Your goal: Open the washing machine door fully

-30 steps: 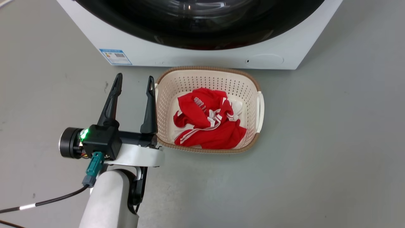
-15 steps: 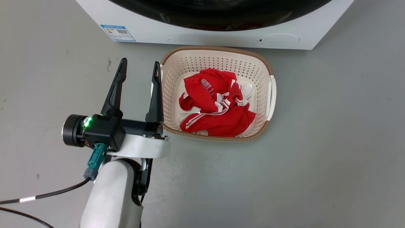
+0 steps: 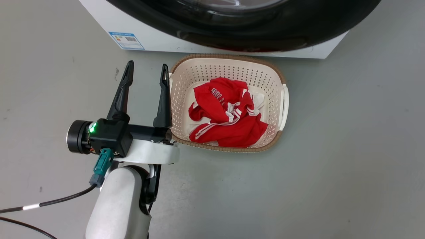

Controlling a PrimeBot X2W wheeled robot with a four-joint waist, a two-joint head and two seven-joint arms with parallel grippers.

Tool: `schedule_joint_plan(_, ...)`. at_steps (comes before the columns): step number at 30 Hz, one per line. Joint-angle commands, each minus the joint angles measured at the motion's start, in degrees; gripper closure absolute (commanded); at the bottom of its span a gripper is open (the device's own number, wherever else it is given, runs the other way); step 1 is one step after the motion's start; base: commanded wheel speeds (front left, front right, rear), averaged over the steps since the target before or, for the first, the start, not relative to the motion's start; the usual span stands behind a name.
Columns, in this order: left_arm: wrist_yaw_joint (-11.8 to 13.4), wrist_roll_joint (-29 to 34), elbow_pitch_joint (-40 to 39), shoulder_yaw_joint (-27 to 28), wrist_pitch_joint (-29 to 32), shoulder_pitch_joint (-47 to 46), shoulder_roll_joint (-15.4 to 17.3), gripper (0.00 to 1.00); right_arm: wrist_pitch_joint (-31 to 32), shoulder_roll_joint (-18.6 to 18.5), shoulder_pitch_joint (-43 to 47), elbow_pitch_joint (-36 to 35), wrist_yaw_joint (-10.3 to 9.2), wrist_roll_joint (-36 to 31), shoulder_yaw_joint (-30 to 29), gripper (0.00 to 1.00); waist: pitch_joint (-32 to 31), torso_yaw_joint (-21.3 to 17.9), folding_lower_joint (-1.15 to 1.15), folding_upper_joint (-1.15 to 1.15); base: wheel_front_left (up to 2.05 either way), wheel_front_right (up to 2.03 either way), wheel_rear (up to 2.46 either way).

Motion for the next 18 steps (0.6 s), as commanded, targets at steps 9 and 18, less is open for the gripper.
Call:
schedule_joint_plan(9, -0.2, -0.4, 1.7, 0.2, -0.1, 2.4, 0.0, 0.0, 6.9, 3.3, 12.2, -6.4, 0.0, 3.4, -1.5, 1.0, -6.6, -0.4, 0.0, 0.0, 0.0, 0.0, 0.0)
schedule_joint_plan(18, -1.0, 0.0, 3.5, 0.7, -0.1, 7.5, 0.0, 0.0, 12.6, 6.9, 24.0, -11.8, -0.01, 5.6, -1.6, 1.0, -14.8, -1.3, 0.0, 0.0, 0.0, 0.0, 0.0)
